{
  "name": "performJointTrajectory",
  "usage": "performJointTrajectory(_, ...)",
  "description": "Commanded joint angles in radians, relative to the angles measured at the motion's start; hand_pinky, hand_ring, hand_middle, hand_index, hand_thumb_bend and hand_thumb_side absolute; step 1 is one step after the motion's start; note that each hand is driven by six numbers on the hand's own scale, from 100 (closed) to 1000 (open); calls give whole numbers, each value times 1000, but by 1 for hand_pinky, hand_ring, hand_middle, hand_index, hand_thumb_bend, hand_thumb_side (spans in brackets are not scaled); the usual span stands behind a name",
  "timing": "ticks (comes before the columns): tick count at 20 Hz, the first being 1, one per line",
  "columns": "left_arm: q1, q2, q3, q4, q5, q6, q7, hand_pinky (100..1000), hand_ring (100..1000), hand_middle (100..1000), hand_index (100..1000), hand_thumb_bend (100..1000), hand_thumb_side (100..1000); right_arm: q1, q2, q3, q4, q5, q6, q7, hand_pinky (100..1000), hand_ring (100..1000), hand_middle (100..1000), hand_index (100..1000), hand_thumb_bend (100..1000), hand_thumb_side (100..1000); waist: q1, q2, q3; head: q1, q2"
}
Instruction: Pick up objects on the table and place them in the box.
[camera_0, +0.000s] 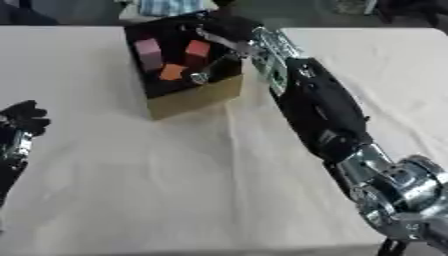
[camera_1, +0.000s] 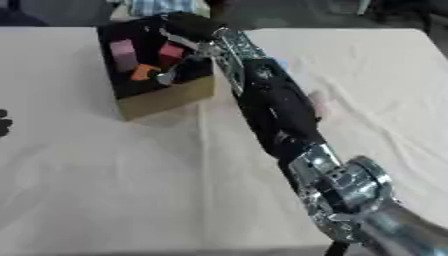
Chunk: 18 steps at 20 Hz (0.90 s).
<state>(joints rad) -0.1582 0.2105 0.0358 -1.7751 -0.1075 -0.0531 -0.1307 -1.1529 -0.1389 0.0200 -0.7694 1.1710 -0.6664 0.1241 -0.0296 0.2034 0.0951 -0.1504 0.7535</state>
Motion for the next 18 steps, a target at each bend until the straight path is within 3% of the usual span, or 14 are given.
performJointTrajectory(1,-8,21,10,-11,-1,-1,6,812,757,721,858,100,653,-25,-74,-29,-26,-63,29,-4,782,811,795,974,227,426,4,-31,-9,8,-14)
performJointTrajectory(9,-7,27,24,-13,-6,1,17,812,758,720,858,100,653,12,-199,-60,-24,-199,102,50,788,822,824,976,177,448,5,-23,-39,26,-22)
performJointTrajectory(10,-7,27,25,-13,-7,1,19,812,757,720,858,100,647,18,-210,-59,-24,-207,104,57,788,824,831,977,176,416,5,-22,-41,29,-22)
performJointTrajectory(11,-7,28,26,-13,-7,1,20,812,758,720,858,100,653,25,-220,-60,-22,-213,108,62,789,825,832,977,172,459,6,-21,-45,33,-23)
performJointTrajectory(18,-9,26,25,-13,-8,0,18,812,758,720,858,100,655,50,-236,-103,52,-206,184,66,788,826,852,975,124,515,11,-17,-51,39,-22)
